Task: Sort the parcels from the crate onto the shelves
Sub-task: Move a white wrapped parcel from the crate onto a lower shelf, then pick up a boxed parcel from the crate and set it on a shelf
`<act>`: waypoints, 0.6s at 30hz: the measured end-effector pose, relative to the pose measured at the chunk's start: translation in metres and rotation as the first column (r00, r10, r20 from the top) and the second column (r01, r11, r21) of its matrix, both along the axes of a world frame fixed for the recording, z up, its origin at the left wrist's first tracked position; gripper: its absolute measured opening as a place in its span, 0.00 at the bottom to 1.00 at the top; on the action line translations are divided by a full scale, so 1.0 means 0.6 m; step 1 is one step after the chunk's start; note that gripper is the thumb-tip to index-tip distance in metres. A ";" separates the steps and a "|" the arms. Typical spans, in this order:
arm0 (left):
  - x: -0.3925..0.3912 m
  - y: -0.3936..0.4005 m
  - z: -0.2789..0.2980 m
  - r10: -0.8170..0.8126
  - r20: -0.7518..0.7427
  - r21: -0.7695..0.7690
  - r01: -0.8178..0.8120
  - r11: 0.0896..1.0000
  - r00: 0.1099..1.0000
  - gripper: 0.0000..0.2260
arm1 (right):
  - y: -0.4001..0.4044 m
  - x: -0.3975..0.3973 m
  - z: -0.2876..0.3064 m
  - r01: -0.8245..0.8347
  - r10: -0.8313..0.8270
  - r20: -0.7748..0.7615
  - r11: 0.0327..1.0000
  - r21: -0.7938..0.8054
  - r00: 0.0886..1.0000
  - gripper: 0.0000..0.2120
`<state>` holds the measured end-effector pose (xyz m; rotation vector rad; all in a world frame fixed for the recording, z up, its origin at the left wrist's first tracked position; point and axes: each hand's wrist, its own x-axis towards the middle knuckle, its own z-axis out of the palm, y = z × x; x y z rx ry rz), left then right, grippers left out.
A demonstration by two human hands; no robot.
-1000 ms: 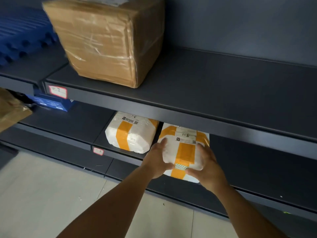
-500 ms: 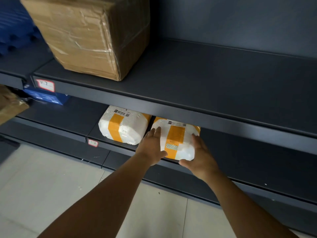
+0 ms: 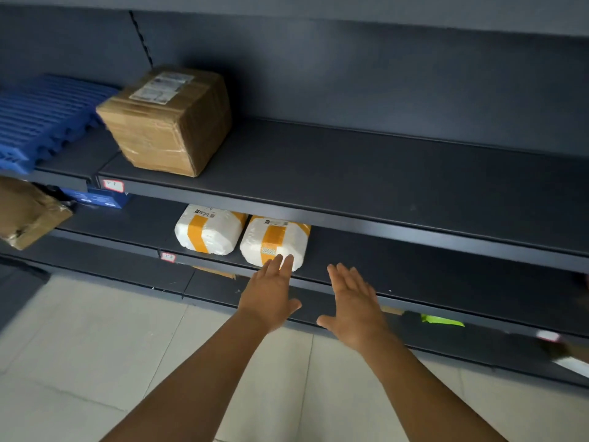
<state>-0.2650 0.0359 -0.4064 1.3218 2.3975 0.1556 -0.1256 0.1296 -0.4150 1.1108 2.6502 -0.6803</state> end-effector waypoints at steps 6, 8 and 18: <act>0.119 -0.017 0.084 -0.125 -0.032 0.013 0.125 0.992 0.992 0.37 | -0.045 0.121 0.077 0.134 -0.133 -0.014 0.990 0.042 0.991 0.45; 0.152 -0.025 0.107 -0.178 -0.049 0.022 0.180 0.983 0.983 0.37 | -0.065 0.160 0.096 0.182 -0.181 -0.022 0.981 0.065 0.983 0.45; 0.328 -0.126 0.182 -0.455 -0.087 0.108 0.463 0.880 0.886 0.36 | -0.229 0.354 0.170 0.467 -0.458 -0.091 0.871 0.156 0.884 0.44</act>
